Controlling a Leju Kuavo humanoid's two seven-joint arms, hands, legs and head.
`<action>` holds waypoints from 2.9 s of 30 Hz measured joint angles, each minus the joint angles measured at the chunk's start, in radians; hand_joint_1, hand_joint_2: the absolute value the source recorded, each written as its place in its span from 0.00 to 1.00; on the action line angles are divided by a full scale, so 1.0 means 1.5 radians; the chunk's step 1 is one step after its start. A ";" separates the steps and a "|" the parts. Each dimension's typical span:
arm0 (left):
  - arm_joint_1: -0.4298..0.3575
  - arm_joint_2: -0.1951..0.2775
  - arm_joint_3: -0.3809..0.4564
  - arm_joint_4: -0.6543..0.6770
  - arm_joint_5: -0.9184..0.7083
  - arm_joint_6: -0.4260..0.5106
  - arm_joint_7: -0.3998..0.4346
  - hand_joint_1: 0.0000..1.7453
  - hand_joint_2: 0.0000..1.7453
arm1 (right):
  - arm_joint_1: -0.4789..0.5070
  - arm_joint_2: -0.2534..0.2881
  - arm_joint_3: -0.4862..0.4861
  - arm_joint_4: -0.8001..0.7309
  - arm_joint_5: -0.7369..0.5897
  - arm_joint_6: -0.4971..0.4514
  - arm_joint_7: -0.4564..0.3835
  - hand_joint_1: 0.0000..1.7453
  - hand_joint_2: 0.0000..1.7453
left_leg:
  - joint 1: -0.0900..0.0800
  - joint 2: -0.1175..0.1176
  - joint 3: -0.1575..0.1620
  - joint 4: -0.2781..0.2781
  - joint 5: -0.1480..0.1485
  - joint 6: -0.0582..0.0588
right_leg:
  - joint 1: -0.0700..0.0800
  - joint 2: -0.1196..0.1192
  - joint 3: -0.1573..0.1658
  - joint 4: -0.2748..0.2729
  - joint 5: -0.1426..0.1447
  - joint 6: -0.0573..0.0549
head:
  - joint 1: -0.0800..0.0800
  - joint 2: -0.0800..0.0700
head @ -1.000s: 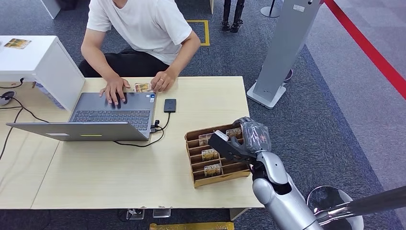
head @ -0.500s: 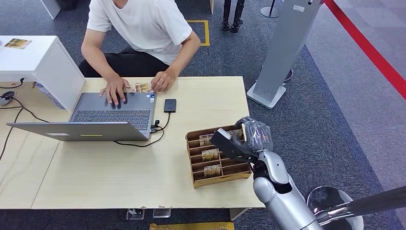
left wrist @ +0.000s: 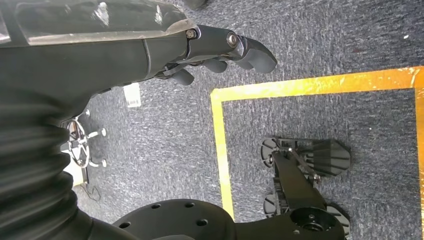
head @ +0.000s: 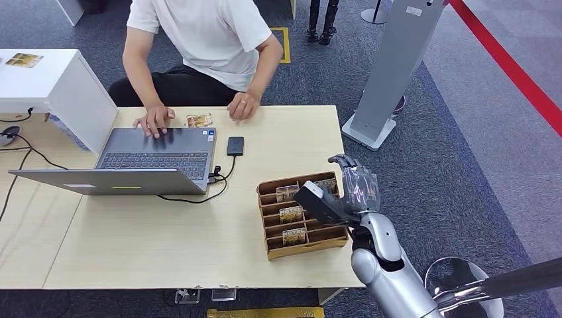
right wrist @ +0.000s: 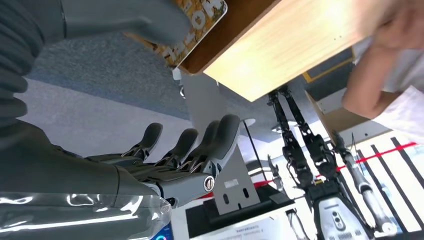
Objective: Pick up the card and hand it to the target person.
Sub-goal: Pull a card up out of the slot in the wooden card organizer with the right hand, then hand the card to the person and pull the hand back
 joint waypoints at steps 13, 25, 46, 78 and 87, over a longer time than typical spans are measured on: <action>0.005 -0.002 0.006 0.001 -0.001 0.002 0.002 0.00 1.00 | 0.003 0.033 0.035 0.041 -0.004 0.028 0.060 0.56 1.00 | 0.000 0.001 0.000 0.000 0.000 0.000 | 0.000 0.001 0.000 0.000 0.000 0.000 | 0.000 0.000; 0.004 -0.005 0.006 0.001 -0.004 0.001 0.002 0.00 1.00 | 0.009 0.022 0.023 0.019 0.004 0.013 0.080 0.54 1.00 | 0.000 0.000 0.000 0.000 0.000 0.000 | 0.000 0.000 0.000 0.000 0.000 0.000 | 0.000 0.000; 0.001 -0.005 0.009 0.001 -0.003 0.000 0.002 0.00 1.00 | 0.001 0.024 0.030 0.047 -0.002 0.038 0.077 0.52 1.00 | 0.000 0.000 -0.001 0.000 0.000 0.000 | 0.000 0.000 0.000 0.000 0.000 0.000 | 0.000 0.000; -0.001 -0.004 0.006 0.001 0.004 0.006 -0.004 0.00 1.00 | 0.015 0.010 0.020 0.011 -0.021 -0.030 -0.007 0.85 1.00 | 0.000 0.000 0.000 0.000 0.000 0.000 | 0.000 0.000 0.000 0.000 0.000 0.000 | 0.000 0.000; 0.004 -0.007 0.015 0.002 0.007 0.008 -0.010 0.00 1.00 | 0.023 0.007 0.024 -0.030 -0.074 -0.112 -0.124 0.85 1.00 | 0.000 0.000 -0.001 0.001 0.000 0.000 | 0.000 0.000 -0.001 0.001 0.000 0.000 | 0.000 0.000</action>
